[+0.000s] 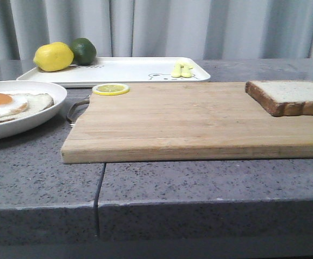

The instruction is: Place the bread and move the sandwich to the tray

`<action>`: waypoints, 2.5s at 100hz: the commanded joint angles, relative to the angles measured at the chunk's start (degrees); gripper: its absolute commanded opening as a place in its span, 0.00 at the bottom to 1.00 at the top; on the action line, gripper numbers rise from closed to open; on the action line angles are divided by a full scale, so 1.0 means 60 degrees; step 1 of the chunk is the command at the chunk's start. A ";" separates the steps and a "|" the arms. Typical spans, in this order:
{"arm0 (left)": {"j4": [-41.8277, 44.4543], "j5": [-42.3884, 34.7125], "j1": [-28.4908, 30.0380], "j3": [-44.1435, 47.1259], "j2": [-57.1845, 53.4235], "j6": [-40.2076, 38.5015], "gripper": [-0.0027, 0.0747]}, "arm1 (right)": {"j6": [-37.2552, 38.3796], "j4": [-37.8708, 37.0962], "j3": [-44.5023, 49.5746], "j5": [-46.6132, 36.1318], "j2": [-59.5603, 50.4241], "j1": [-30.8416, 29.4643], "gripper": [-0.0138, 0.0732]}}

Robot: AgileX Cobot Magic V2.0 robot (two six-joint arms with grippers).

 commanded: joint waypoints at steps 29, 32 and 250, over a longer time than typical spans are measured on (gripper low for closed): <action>-0.0108 -0.0735 0.0016 0.0132 -0.0282 0.0007 0.01 | -0.0008 -0.0089 0.0021 -0.0732 -0.0197 -0.0006 0.08; -0.0108 -0.0735 0.0016 0.0132 -0.0282 0.0007 0.01 | -0.0008 -0.0089 0.0021 -0.0732 -0.0197 -0.0006 0.08; -0.3696 0.4828 0.0016 -0.7688 0.6121 0.0214 0.27 | -0.0008 0.2778 -0.6682 0.5456 0.5375 -0.0015 0.31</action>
